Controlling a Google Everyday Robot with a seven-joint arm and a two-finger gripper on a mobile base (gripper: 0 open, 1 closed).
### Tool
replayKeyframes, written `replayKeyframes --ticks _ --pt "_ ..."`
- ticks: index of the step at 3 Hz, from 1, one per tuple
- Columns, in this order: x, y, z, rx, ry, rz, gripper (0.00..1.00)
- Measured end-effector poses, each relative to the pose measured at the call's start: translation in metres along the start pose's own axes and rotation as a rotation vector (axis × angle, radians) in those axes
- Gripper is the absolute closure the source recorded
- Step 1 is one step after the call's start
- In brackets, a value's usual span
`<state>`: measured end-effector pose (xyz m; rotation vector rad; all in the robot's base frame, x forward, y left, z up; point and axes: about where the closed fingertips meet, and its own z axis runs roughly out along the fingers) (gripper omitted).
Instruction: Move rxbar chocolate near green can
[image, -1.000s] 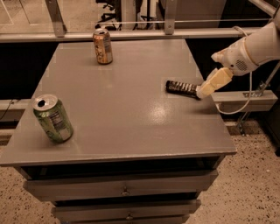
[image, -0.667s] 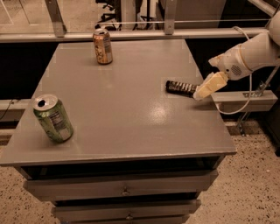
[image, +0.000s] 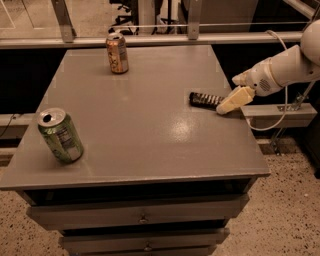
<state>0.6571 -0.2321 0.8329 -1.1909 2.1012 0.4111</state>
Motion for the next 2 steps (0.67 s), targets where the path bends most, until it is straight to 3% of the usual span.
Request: replayKeyframes --ticks 1,2 --pt "-0.0005 -0.0014 0.0040 -0.015 -0.005 0.030 0.49" --pt "-0.0022 -0.0003 0.0042 -0.032 -0.008 0.051 0.72"
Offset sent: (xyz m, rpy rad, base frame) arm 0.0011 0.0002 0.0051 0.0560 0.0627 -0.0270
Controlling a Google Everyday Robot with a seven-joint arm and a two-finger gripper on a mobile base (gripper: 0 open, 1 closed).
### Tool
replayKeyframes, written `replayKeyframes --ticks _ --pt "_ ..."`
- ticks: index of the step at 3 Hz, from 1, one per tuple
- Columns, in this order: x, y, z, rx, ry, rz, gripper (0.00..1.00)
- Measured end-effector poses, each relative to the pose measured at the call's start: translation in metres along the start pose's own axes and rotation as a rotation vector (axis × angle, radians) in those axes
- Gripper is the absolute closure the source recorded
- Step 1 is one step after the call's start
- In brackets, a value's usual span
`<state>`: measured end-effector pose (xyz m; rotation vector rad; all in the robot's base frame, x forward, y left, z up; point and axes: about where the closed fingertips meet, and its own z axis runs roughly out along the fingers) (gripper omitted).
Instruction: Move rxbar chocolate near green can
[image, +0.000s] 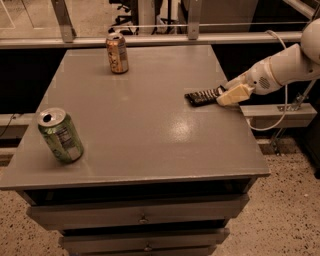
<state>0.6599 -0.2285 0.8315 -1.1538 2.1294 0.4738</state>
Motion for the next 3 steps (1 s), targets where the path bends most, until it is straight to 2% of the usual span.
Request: replayKeyframes --ticks 1,2,3 --pt "-0.014 0.009 -0.008 -0.020 -0.020 -0.013 0.96" --pt "-0.049 0.029 -0.028 -0.032 -0.072 -0.072 1.00" --pt "-0.068 0.039 -0.038 -0.037 -0.101 -0.102 1.00"
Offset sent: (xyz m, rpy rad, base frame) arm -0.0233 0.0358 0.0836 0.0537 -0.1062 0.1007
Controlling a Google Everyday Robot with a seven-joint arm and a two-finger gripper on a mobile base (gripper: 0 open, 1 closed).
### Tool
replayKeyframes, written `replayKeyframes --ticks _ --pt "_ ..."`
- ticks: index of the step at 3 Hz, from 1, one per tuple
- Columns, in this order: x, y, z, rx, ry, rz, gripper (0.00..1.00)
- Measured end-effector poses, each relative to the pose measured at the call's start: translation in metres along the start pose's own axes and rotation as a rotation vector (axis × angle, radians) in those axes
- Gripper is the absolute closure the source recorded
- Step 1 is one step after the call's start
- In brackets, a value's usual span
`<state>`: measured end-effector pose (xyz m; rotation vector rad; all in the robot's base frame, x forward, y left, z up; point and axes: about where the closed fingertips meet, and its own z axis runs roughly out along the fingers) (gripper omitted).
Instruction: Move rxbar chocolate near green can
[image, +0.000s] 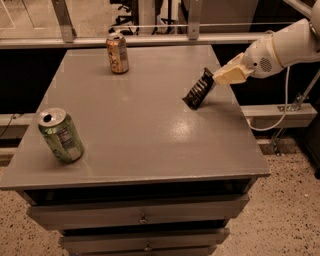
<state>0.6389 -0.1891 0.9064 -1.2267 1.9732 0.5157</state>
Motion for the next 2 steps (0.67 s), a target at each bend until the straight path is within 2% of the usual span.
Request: replayKeyframes --ticks 1,2 --pt "-0.023 0.034 0.004 -0.069 -0.042 -0.029 1.00" --pt "-0.057 0.074 0.014 -0.157 -0.105 -0.070 1.00"
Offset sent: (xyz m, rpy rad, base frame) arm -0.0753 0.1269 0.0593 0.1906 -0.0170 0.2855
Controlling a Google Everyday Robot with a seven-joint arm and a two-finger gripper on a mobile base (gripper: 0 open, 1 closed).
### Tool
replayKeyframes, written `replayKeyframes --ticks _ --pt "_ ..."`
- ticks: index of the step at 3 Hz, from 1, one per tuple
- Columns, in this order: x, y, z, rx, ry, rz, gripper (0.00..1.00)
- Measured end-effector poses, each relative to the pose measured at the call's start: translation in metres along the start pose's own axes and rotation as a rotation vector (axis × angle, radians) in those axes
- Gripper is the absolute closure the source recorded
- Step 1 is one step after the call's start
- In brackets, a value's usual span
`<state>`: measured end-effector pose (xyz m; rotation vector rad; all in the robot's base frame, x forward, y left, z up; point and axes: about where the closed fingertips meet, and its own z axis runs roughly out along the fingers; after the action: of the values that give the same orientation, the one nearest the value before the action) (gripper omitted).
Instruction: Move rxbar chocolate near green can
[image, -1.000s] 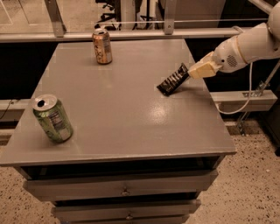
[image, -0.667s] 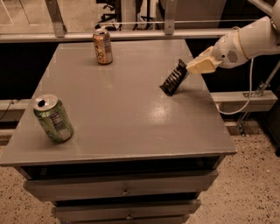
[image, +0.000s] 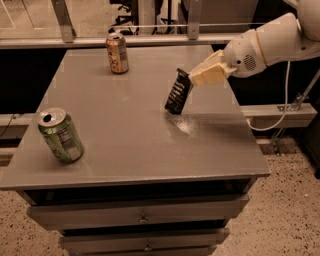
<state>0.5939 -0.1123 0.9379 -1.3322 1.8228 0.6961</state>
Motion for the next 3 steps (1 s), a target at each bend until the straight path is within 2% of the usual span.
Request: replayKeyframes --ticks 1,2,3 --pt "-0.038 0.038 0.018 -0.079 -0.064 -0.041 1.00" --pt "-0.062 0.073 0.040 -0.157 -0.104 -0.058 1.00" --pt "-0.075 0.117 0.077 -0.242 -0.119 -0.060 1.00"
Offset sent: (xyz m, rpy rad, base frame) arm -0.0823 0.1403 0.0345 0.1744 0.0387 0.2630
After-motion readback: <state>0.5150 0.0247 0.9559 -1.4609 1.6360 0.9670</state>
